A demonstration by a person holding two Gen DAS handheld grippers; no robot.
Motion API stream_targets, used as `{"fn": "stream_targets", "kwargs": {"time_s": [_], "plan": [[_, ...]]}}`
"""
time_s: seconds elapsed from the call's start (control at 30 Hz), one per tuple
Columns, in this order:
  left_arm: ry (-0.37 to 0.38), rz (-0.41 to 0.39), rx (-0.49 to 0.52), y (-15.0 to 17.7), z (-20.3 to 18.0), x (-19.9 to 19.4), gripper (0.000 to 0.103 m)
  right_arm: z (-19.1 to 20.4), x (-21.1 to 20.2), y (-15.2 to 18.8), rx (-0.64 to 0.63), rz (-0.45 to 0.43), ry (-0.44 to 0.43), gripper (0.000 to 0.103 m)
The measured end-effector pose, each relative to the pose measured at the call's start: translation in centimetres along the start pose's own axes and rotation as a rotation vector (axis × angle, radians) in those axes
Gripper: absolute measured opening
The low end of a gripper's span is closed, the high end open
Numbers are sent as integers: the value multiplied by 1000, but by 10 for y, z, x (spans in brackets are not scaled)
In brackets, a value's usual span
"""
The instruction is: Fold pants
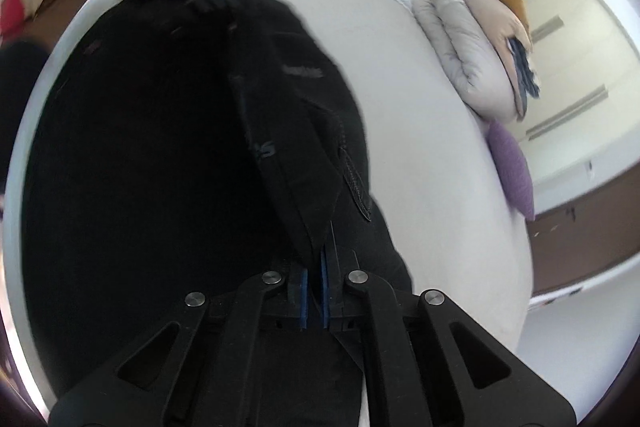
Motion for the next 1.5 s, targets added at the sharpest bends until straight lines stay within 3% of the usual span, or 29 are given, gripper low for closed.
{"fn": "stream_targets", "kwargs": {"time_s": [0.1, 0.43, 0.6, 0.97, 1.07, 1.17, 1.27, 1.37, 1.5], "plan": [[24, 28, -5, 22, -11, -6, 5, 42, -13, -4, -108, 14, 33, 3], [39, 101, 38, 64, -31, -25, 5, 143, -51, -22, -255, 21, 62, 3], [33, 104, 50, 71, -31, -32, 5, 169, -62, -34, -247, 12, 51, 3], [11, 115, -1, 75, -7, -29, 6, 213, -96, -26, -261, -24, 13, 3], [-2, 121, -25, 80, -1, -25, 21, 221, -83, -21, -266, 0, -10, 3], [-25, 112, -43, 83, 4, -33, 44, 226, -79, -24, -234, 5, -21, 3], [11, 130, -53, 87, -1, -45, 67, 225, -75, -23, -186, 7, -45, 3], [43, 136, -26, 84, -10, -58, 71, 221, -72, -25, -186, 5, -41, 3], [86, 63, -65, 60, -18, -69, 71, 225, -73, -20, -176, 9, -39, 3]]}}
Point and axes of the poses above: each gripper's, at about its wrist camera, not at the fingertips, and x roughly the way its jaws point, z to its left, y to its underside, the point moved 9 cm from there along x, roughly the way its jaws point, and after that the axes turned 2 degrees about y, right-handed, at the moved point
